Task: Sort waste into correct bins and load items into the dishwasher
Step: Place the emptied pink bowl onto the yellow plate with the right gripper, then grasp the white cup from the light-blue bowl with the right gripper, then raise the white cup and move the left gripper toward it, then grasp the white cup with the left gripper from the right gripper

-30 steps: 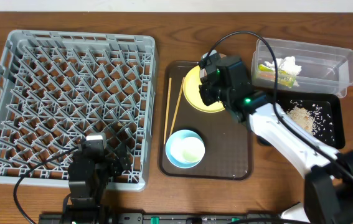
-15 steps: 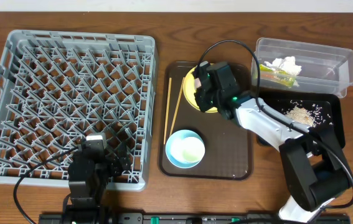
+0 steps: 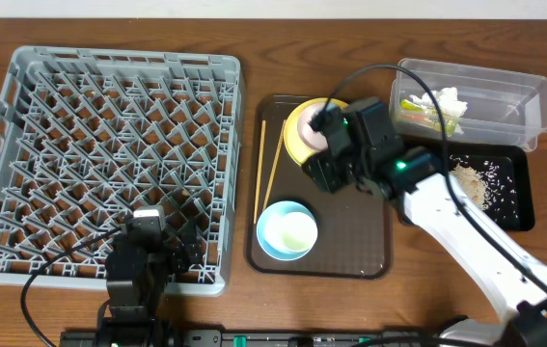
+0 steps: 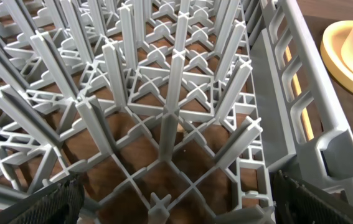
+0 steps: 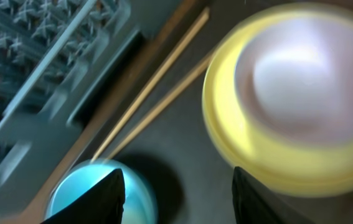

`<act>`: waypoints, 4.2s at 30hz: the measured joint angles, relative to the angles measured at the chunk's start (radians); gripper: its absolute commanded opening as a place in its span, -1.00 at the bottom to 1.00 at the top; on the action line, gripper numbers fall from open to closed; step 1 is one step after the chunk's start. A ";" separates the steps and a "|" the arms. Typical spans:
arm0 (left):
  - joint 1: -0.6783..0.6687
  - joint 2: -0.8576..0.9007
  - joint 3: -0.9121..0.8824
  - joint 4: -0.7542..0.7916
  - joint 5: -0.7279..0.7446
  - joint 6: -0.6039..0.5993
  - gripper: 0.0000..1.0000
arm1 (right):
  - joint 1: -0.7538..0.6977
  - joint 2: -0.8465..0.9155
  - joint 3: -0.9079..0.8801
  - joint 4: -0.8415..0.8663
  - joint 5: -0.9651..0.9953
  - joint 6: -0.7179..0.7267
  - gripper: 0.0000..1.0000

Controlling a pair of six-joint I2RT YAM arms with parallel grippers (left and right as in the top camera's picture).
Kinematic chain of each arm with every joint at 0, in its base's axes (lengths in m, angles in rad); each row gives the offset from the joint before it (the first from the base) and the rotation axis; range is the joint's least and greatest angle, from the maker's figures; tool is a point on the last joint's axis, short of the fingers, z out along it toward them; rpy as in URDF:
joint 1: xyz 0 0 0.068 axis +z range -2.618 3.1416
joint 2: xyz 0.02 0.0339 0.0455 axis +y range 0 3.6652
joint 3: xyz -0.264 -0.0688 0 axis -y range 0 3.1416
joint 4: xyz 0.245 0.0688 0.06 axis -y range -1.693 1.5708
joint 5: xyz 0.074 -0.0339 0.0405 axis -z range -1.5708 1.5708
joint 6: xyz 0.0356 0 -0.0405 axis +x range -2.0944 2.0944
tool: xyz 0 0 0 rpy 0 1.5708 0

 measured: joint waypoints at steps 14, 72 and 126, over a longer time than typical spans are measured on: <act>0.000 0.000 0.000 0.000 0.000 0.000 0.98 | 0.088 0.064 -0.012 -0.224 -0.019 0.050 -0.29; 0.000 0.666 0.615 -0.229 0.423 -0.191 0.98 | -0.218 -0.074 0.002 -0.204 -0.450 0.076 -0.98; -0.188 0.859 0.620 0.597 1.261 -0.640 0.90 | -0.219 -0.074 0.002 0.357 -1.033 0.240 -0.98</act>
